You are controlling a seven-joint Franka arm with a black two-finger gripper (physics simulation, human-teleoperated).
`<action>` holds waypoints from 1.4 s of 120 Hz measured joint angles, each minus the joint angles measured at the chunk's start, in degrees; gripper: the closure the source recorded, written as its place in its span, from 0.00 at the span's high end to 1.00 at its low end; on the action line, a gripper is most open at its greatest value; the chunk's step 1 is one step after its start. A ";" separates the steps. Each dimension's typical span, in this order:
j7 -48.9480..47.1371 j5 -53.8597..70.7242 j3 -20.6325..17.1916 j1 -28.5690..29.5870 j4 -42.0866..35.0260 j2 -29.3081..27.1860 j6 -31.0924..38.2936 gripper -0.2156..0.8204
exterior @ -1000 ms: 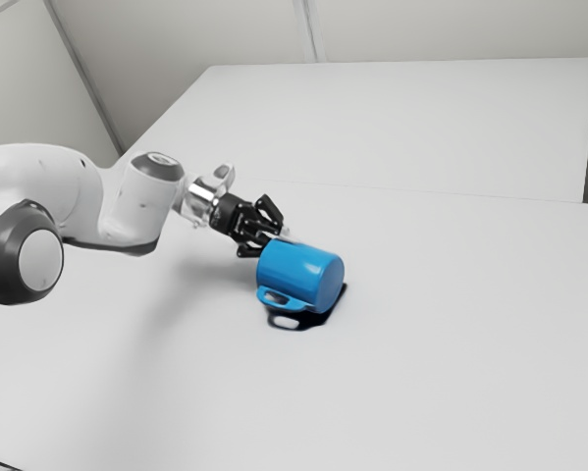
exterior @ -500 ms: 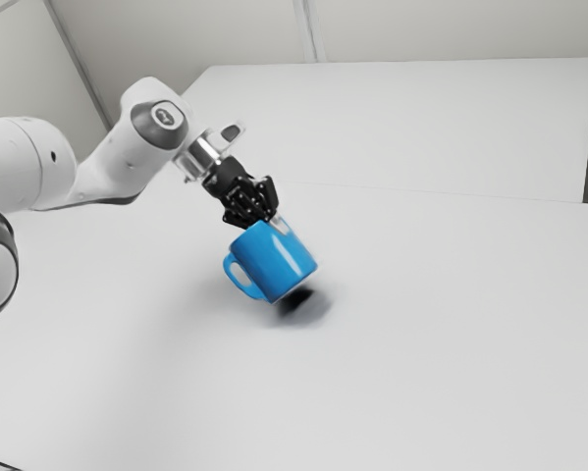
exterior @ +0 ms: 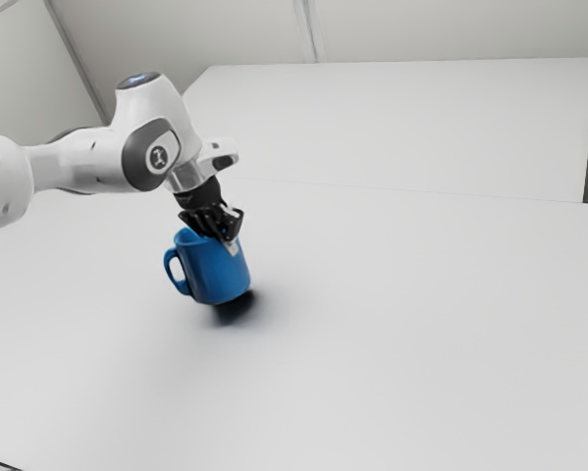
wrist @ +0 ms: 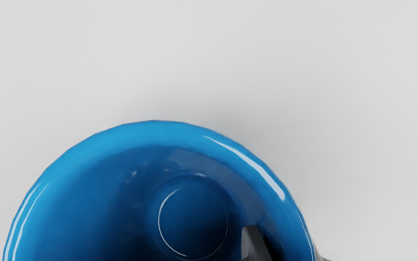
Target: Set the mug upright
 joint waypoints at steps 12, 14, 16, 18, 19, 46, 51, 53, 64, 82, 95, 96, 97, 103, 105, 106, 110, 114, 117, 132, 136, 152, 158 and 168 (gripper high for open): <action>-1.18 2.55 -0.04 -0.45 -1.87 -0.99 2.86 0.10; -1.36 2.97 -0.05 -0.52 -2.11 -1.04 3.39 0.10; -1.55 3.38 -0.03 -0.61 -2.35 -1.07 3.93 0.10; -1.72 3.77 -0.04 -0.68 -2.59 -1.07 4.49 0.10; -1.81 3.94 -0.03 -0.73 -2.69 -1.07 4.76 0.10; -4.00 6.13 -0.06 -1.48 -4.36 0.21 9.91 0.09; -4.42 6.24 -0.06 -1.49 -4.49 0.79 10.43 0.08; -4.58 6.27 -0.06 -1.47 -4.52 0.97 10.61 0.08; -5.47 6.31 -0.07 -1.04 -4.59 2.06 11.37 0.07; -6.24 5.70 -1.42 -0.01 -4.61 2.52 11.72 0.28; -6.42 5.34 -1.61 -1.23 -4.49 1.84 10.80 0.49; -6.43 5.32 -1.60 -1.29 -4.48 1.71 10.66 0.50; -6.44 5.32 -1.59 -1.34 -4.48 1.56 10.51 0.51; -6.51 5.39 -1.51 -1.50 -4.39 0.43 9.68 0.57; -6.53 5.43 -1.49 -1.52 -4.36 0.07 9.40 0.59; -6.54 5.44 -1.48 -1.52 -4.35 -0.16 9.27 0.59; -6.57 5.51 -1.35 -1.61 -4.30 -0.92 8.76 0.62; -6.59 5.57 -1.06 -1.84 -4.24 -1.63 8.33 0.65; -6.59 5.60 -0.93 -1.94 -4.17 -2.05 8.03 0.66; -6.50 5.66 -0.45 -2.09 -1.59 -3.52 6.40 0.72; -6.48 5.69 -0.30 -2.08 -0.17 -3.75 5.74 0.73; -6.42 7.81 0.55 -1.82 5.83 -3.99 0.59 0.76; -6.40 8.63 0.63 -1.38 7.83 -4.00 -1.49 0.77; -6.37 10.22 0.63 -0.73 11.43 -3.95 -5.17 0.77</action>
